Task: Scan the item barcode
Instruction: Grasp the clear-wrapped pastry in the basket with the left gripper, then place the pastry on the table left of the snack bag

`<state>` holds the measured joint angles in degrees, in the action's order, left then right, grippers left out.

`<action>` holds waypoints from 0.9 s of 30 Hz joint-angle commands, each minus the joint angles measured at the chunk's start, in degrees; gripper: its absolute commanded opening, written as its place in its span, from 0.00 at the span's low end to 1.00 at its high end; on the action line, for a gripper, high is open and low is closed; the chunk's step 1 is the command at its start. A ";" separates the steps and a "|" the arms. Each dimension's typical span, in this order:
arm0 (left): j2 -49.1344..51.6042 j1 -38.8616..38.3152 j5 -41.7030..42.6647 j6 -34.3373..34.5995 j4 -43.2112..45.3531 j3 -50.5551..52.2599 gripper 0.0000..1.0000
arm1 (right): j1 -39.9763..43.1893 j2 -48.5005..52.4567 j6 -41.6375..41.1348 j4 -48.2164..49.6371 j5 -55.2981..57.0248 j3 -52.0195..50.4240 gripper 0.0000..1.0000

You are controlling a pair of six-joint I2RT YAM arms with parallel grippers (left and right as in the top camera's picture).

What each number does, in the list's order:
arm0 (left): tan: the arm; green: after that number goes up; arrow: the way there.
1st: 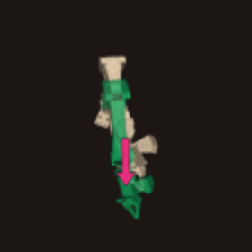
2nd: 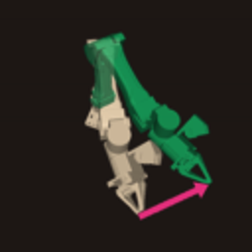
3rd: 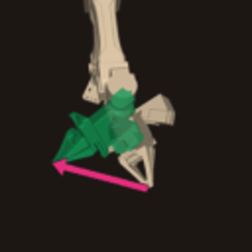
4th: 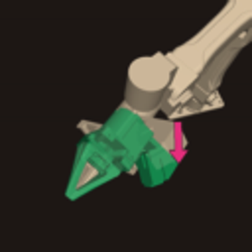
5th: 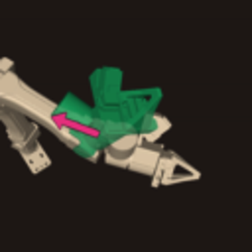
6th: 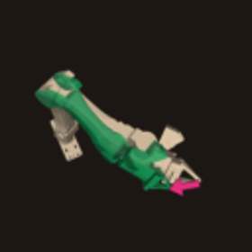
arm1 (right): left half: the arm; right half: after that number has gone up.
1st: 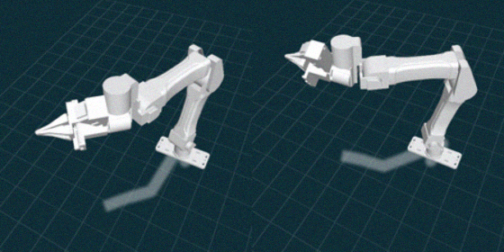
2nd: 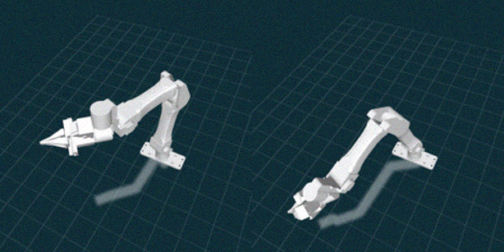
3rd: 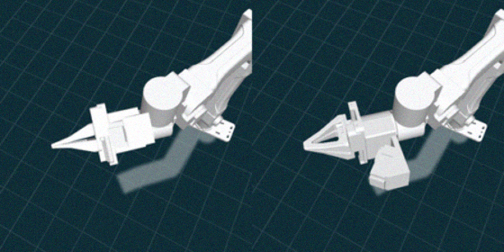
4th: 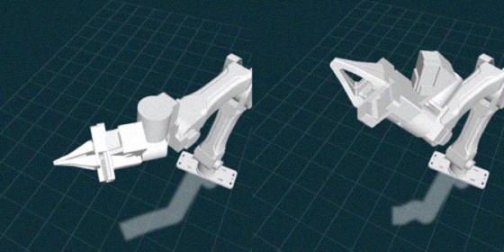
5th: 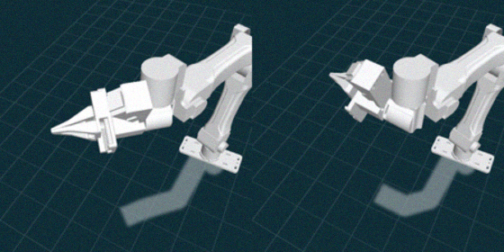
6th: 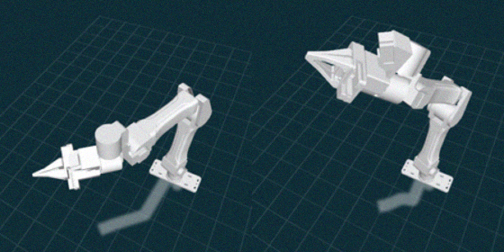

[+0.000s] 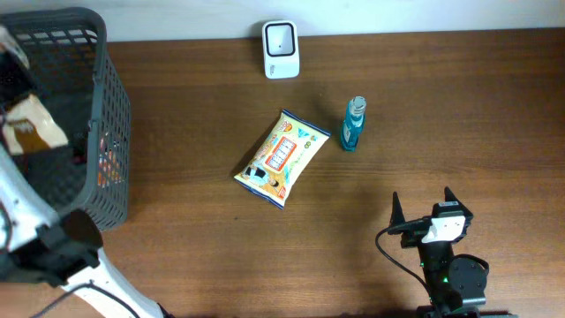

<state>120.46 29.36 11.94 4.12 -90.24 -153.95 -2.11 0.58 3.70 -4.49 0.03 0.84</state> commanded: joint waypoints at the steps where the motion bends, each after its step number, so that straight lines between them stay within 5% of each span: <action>1: -9.81 -3.87 8.20 0.07 -0.31 -4.04 0.00 | 0.26 -0.39 0.37 -0.15 0.50 -0.52 0.98; 8: -15.54 -25.73 8.17 0.07 -4.11 -2.51 0.00 | 0.26 -0.39 0.37 -0.15 0.50 -0.52 0.98; 14: -9.81 -43.50 -1.62 0.11 -1.57 16.96 0.00 | 0.26 -0.39 0.37 -0.15 0.50 -0.52 0.98; 22: -6.67 -48.83 -19.12 10.91 17.68 48.30 0.00 | 0.26 -0.39 0.37 -0.15 0.50 -0.52 0.98; 27: -6.67 -48.87 -14.67 13.25 31.34 63.82 0.00 | 0.26 -0.39 0.37 -0.15 0.50 -0.52 0.98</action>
<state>114.06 -19.44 -4.91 14.57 -63.05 -95.72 -2.11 0.60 3.70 -4.49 0.03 0.84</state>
